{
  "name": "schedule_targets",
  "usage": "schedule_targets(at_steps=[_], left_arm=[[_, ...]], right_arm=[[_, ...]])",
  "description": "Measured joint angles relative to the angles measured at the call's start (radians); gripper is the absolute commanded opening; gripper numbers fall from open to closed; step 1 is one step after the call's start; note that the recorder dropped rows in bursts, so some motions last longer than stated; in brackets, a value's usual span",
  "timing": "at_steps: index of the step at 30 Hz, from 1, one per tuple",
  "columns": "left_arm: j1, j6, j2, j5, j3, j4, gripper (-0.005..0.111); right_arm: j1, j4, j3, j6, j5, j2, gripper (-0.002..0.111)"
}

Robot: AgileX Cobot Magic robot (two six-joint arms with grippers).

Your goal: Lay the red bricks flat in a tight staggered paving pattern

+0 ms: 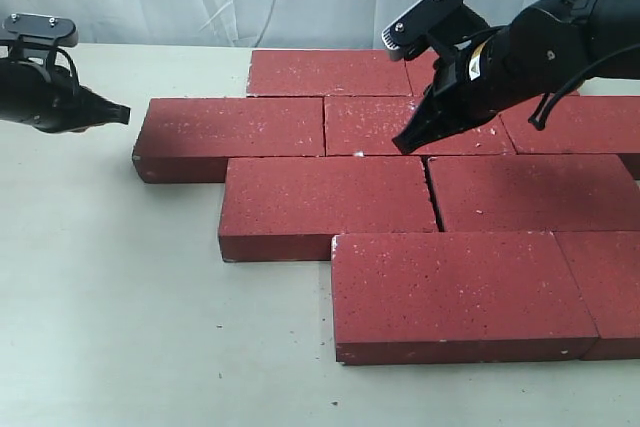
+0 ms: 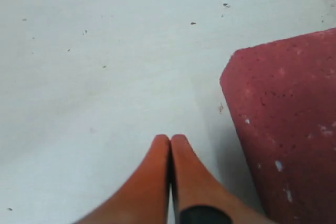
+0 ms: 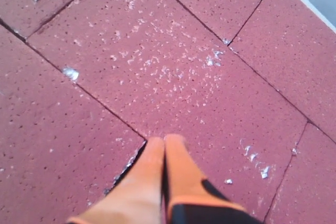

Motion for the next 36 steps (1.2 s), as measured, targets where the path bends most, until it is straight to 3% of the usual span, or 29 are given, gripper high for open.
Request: schedule_targets(at_steps=[7, 12, 17, 20, 22, 25, 30, 32, 36], left_arm=[[0.029, -0.124, -0.132, 0.222, 0.0, 0.101, 0.0], [0.007, -0.129, -0.224, 0.389, 0.0, 0.081, 0.0], [-0.085, 0.022, -0.238, 0.342, -0.027, -0.093, 0.0], [-0.132, 0.039, -0.246, 0.235, -0.063, -0.064, 0.0], [-0.143, -0.074, -0.264, 0.183, -0.071, 0.082, 0.0], [-0.133, -0.395, -0.303, 0.161, -0.074, 0.466, 0.0], [-0.103, -0.995, -0.383, 0.327, -0.077, 1.219, 0.0], [-0.096, -1.202, -0.408, 0.407, -0.077, 1.396, 0.0], [-0.094, -1.371, -0.469, 0.47, -0.077, 1.493, 0.0]], right_arm=[[0.0, 0.077, 0.0, -0.004, -0.022, 0.0, -0.001], [0.027, 0.21, -0.027, -0.065, -0.017, -0.021, -0.001], [0.057, 0.225, -0.124, -0.151, 0.023, -0.019, -0.001], [0.057, 0.198, -0.228, -0.161, 0.176, -0.001, -0.001], [0.057, 0.166, -0.292, -0.163, 0.309, 0.012, -0.001], [0.049, 0.089, -0.359, -0.165, 0.508, 0.026, -0.001], [-0.062, 0.04, -0.395, -0.14, 0.723, 0.021, -0.001], [-0.136, 0.04, -0.395, -0.085, 0.733, 0.014, -0.001], [-0.269, 0.053, -0.371, 0.015, 0.72, -0.036, -0.001]])
